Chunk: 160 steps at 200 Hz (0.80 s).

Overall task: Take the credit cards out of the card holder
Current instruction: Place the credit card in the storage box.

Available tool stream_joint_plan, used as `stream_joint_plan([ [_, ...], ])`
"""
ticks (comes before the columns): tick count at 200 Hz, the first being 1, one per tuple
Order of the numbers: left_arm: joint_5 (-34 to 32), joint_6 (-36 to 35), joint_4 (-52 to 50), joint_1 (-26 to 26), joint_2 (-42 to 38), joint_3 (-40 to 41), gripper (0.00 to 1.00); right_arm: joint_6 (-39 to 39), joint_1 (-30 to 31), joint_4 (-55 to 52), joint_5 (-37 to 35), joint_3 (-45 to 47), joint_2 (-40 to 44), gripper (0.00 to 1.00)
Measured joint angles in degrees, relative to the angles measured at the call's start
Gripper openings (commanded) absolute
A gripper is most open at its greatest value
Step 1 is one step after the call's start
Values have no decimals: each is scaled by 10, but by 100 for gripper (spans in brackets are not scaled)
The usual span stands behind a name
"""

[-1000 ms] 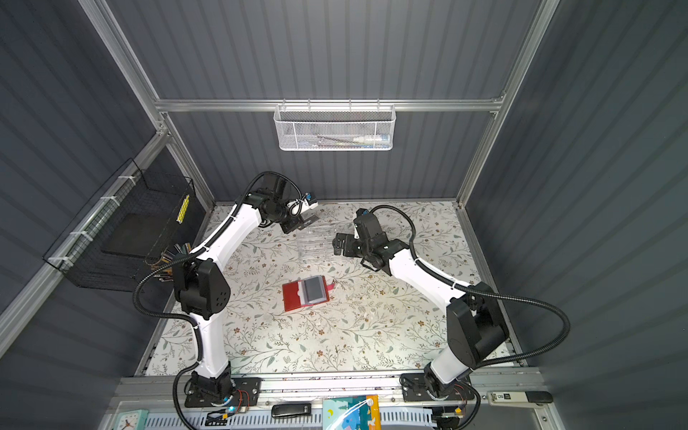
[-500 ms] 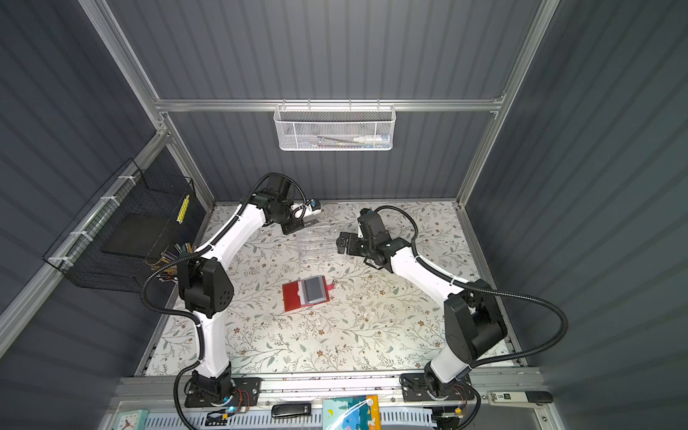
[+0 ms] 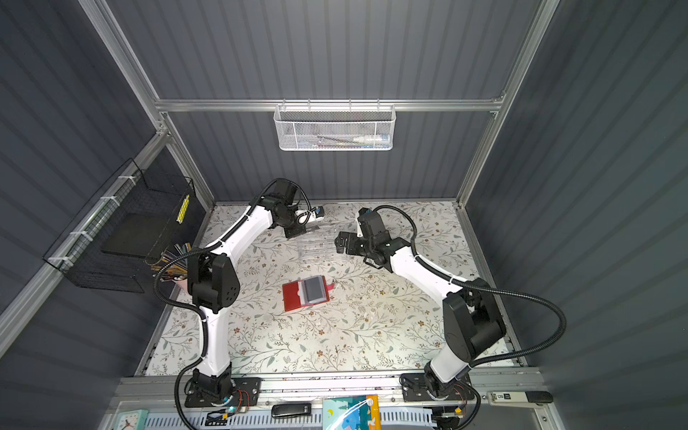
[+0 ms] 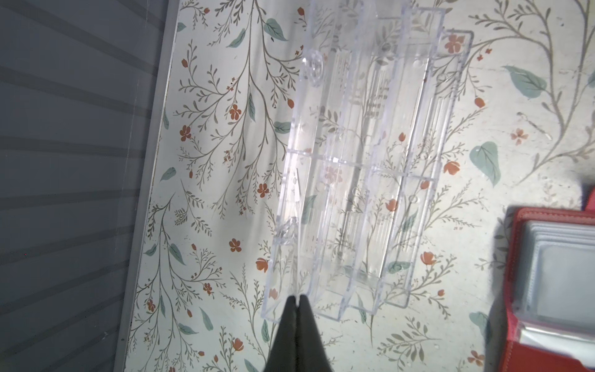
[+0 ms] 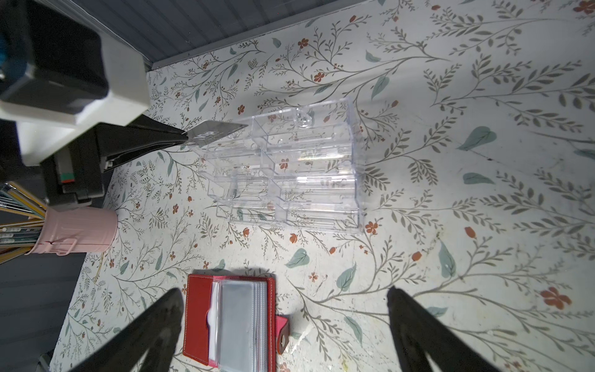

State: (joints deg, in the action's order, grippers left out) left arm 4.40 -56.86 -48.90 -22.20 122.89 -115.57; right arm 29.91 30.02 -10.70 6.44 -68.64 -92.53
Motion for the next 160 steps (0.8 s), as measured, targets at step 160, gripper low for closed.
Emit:
stream_joint_plan([
  [160, -21, -56, 1, -14, 18, -3, 0, 0, -12, 15, 13, 11, -12, 99],
])
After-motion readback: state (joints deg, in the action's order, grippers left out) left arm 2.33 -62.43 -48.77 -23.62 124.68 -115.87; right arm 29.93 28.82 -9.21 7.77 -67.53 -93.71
